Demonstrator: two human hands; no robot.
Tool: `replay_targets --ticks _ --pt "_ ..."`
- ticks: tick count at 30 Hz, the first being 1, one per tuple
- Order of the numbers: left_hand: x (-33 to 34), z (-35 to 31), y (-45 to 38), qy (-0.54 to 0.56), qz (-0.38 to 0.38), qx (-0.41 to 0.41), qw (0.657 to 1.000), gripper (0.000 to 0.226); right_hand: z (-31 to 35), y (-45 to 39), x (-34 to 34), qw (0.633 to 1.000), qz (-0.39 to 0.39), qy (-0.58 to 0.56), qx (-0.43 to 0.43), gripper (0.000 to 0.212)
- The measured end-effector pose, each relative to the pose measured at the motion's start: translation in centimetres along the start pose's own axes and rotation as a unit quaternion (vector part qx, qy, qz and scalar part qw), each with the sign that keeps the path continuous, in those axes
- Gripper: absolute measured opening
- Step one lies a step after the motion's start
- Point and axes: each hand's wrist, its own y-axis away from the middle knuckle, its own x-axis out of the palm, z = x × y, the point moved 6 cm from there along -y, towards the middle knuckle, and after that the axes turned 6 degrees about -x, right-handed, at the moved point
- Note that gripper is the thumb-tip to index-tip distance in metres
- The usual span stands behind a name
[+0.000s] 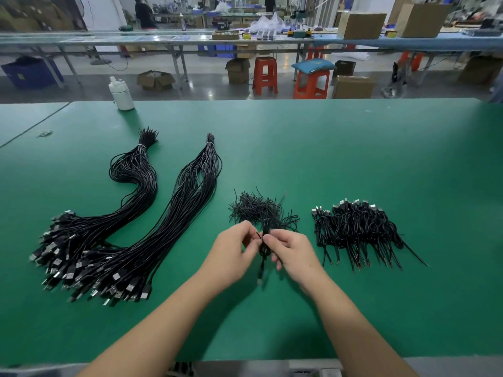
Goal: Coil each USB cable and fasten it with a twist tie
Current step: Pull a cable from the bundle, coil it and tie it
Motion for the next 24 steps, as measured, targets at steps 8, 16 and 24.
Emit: replay_targets --ticks 8,16,24 --pt "0.2 -3.0 1.4 -0.240 -0.046 0.214 0.946 0.005 0.0 0.4 0.3 0.991 0.026 -0.125 0.035 0.013" --pt "-0.7 -0.1 -0.4 0.032 -0.007 -0.041 0.999 0.015 0.3 0.2 0.0 0.993 0.063 -0.096 0.001 0.023" --pt "0.5 -2.7 1.3 -0.249 -0.054 0.226 0.940 0.024 -0.2 0.4 0.8 0.993 0.039 -0.081 0.078 0.032"
